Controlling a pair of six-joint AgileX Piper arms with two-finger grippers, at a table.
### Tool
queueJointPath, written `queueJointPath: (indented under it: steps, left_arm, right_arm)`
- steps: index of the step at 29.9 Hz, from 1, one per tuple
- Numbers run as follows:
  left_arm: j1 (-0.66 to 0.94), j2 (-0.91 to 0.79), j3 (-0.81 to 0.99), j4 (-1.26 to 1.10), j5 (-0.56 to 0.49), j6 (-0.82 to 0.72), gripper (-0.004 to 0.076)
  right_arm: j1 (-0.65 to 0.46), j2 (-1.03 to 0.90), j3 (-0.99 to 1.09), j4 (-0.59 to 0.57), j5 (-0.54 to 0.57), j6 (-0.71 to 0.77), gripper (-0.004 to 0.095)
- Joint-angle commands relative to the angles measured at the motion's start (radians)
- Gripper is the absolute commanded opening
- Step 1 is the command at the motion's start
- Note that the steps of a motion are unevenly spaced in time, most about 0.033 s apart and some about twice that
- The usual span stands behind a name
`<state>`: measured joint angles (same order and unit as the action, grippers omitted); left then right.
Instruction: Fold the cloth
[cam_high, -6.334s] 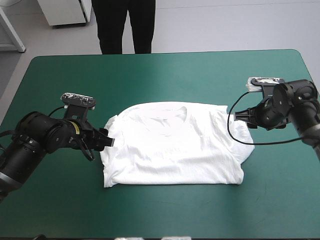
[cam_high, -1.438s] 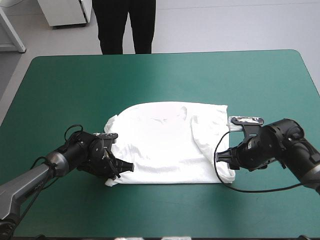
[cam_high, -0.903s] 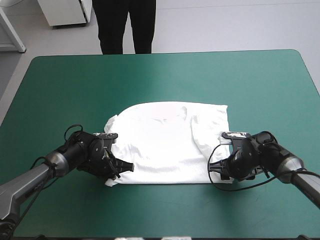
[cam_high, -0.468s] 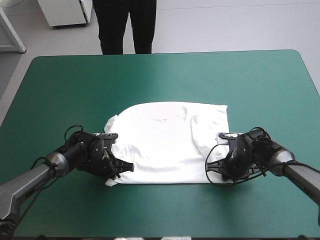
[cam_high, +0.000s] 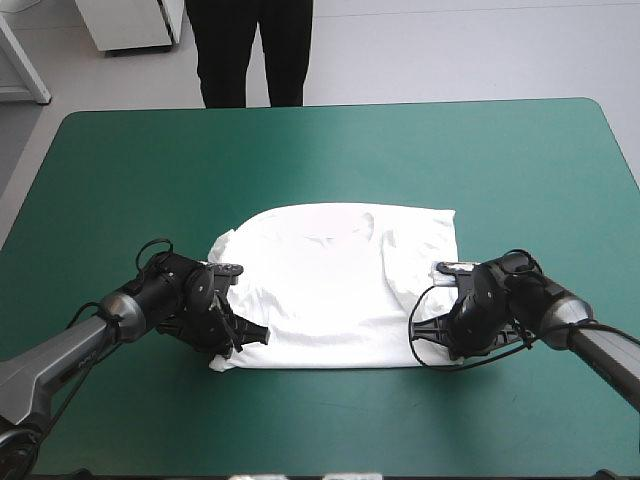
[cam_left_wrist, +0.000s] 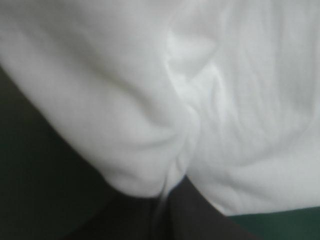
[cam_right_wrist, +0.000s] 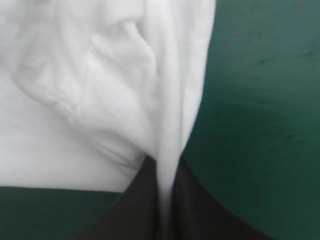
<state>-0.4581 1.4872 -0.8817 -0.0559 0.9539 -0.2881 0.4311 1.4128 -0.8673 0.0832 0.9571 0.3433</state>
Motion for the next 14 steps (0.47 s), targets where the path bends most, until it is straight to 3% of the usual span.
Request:
queueJointPath:
  steps: [1,7,14]
  left_arm:
    - [-0.007,-0.052,-0.091,0.03,0.035,0.009,-0.001]
    - [-0.007,-0.068,-0.248,0.111,0.121,0.011,-0.001]
    - [-0.007,-0.059,-0.41,0.219,0.085,0.011,-0.001]
  right_arm:
    - [0.001,-0.083,-0.109,-0.054,0.061,-0.01,-0.0018]
    - [0.001,-0.102,-0.26,-0.128,0.123,-0.01,-0.0017]
    - [-0.003,-0.091,-0.387,-0.214,0.076,-0.001,-0.0017]
